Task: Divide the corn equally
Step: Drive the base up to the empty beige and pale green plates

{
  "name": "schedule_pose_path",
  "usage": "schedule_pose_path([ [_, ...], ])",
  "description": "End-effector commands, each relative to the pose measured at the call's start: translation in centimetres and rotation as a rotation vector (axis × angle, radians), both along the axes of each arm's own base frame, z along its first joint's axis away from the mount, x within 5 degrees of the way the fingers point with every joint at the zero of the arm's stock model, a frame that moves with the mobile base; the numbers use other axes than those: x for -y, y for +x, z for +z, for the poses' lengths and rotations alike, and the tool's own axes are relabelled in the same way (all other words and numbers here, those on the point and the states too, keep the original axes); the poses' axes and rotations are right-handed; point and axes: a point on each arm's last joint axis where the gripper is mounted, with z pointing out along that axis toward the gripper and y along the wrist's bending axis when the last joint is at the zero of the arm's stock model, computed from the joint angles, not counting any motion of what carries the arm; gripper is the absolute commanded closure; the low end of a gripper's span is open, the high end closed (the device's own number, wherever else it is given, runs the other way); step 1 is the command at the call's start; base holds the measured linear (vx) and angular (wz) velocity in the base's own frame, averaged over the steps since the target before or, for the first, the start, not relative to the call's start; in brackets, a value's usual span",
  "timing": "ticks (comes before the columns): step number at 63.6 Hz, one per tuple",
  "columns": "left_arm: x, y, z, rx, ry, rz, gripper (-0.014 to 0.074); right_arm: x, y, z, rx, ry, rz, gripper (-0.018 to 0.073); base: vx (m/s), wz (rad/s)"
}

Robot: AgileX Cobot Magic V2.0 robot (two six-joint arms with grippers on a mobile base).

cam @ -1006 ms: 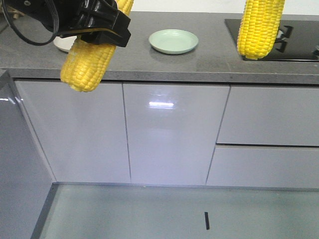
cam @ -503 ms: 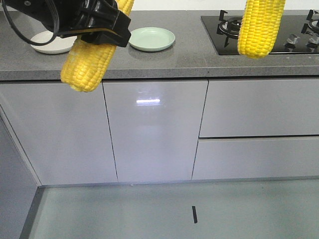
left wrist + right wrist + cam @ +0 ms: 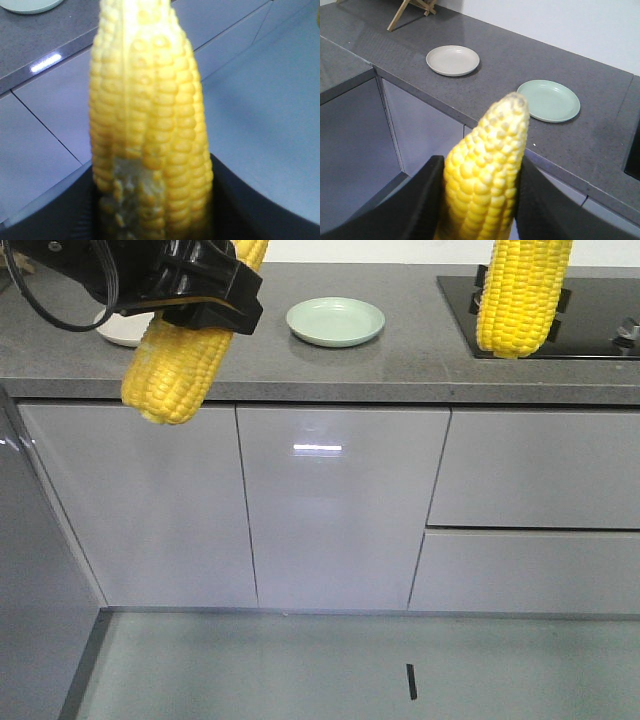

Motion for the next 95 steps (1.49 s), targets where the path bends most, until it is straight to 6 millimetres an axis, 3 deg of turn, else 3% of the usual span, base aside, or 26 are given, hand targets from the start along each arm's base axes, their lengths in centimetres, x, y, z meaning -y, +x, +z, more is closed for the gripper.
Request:
schedule_pose_path([
  [1, -0.68, -1.31, 2.42, 0.097, -0.076, -0.001, 0.0603, 0.19, -1.52, 2.2, 0.114, 0.049, -0.016, 0.0561, 0.06, 0.2],
  [95, -0.68, -1.31, 2.42, 0.097, -0.076, -0.001, 0.0603, 0.18, -1.4, 2.12, 0.111, 0.049, -0.015, 0.0561, 0.05, 0.05],
])
